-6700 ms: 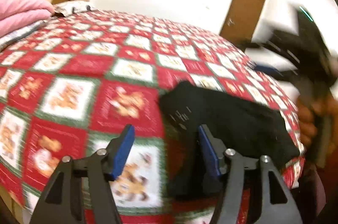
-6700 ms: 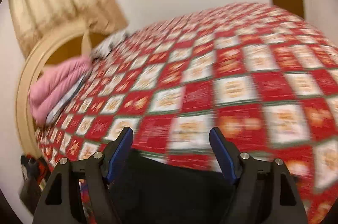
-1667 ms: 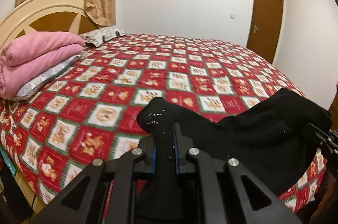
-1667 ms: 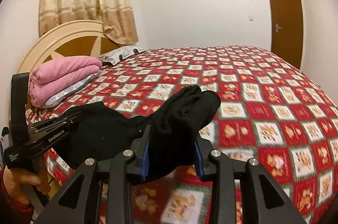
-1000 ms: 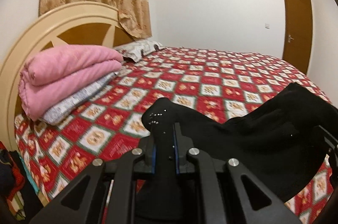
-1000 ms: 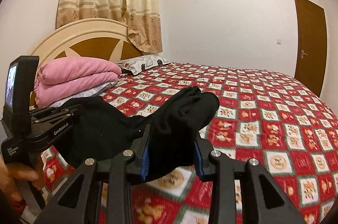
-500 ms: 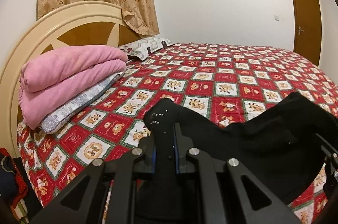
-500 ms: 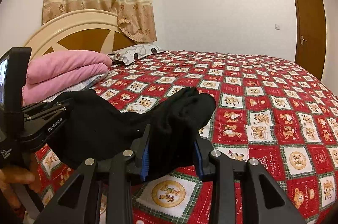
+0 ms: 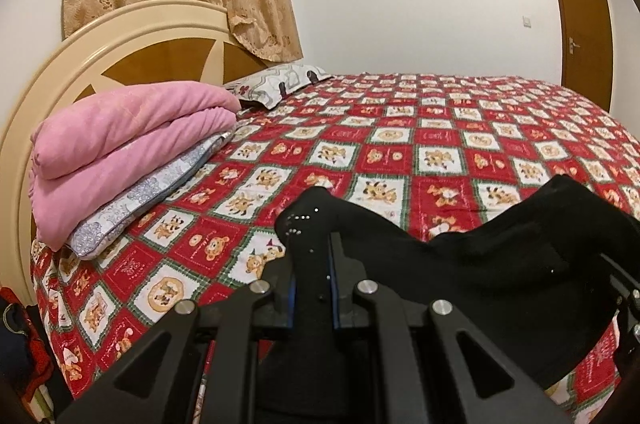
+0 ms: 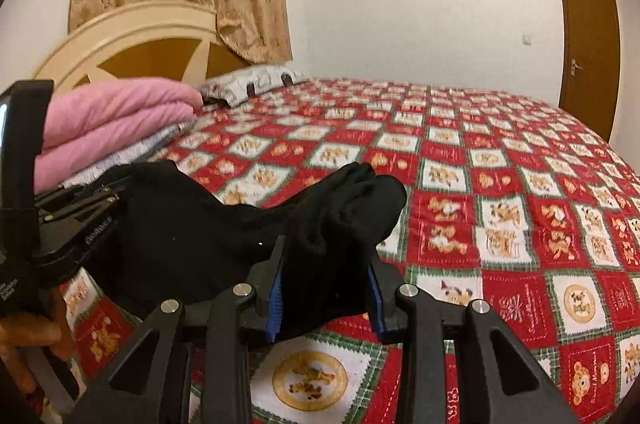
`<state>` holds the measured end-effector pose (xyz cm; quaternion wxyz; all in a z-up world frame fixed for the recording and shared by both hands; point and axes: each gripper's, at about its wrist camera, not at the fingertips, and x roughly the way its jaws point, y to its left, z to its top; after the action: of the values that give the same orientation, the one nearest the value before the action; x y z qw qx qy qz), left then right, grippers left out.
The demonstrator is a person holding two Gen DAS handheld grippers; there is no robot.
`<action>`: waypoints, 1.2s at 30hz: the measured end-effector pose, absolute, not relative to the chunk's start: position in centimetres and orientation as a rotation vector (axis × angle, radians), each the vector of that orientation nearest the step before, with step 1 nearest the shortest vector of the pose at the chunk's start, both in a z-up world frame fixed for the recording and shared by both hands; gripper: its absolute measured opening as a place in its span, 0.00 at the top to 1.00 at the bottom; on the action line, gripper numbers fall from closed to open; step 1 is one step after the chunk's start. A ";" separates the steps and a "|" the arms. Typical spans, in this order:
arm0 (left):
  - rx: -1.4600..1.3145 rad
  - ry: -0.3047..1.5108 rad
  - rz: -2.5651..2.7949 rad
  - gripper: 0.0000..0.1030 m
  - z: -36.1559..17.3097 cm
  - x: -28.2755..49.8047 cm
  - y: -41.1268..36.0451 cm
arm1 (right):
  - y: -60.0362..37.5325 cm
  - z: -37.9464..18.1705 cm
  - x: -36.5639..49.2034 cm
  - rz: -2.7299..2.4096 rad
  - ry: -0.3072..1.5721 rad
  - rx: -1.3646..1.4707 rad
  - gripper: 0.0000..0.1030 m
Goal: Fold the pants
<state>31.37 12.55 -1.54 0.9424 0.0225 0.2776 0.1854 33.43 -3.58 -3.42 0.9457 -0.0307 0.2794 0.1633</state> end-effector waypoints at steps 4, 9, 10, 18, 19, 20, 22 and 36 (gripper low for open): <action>0.069 0.635 0.383 0.87 -3.5 31.8 12.7 | -3.9 -5.6 34.3 0.319 0.653 -0.082 0.66; 0.031 0.754 0.376 0.82 -6.2 32.0 14.0 | -5.0 -7.9 35.0 0.322 0.762 -0.042 0.64; 0.030 0.773 0.374 0.79 -6.6 31.9 14.0 | -5.1 -8.4 35.1 0.321 0.780 -0.045 0.63; 0.111 0.800 0.479 0.10 -8.5 30.2 15.3 | -8.8 -9.8 34.7 0.313 0.854 0.018 0.19; 0.095 0.807 0.476 0.09 -8.6 29.9 15.7 | -9.5 -9.8 34.5 0.319 0.866 0.052 0.19; 0.067 0.810 0.462 0.09 -8.5 29.5 16.2 | -10.0 -9.7 34.3 0.318 0.869 0.081 0.19; 0.035 0.812 0.444 0.07 -8.2 28.6 16.9 | -11.1 -8.8 33.1 0.299 0.833 0.122 0.19; -0.046 0.596 0.502 0.03 -2.5 25.6 18.1 | -5.3 -5.5 31.1 0.383 0.648 -0.073 0.86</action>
<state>25.57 18.11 -2.47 0.9248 -0.0226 0.2905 0.2444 31.08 -5.33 -5.52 0.9294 -0.0355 0.3162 0.1869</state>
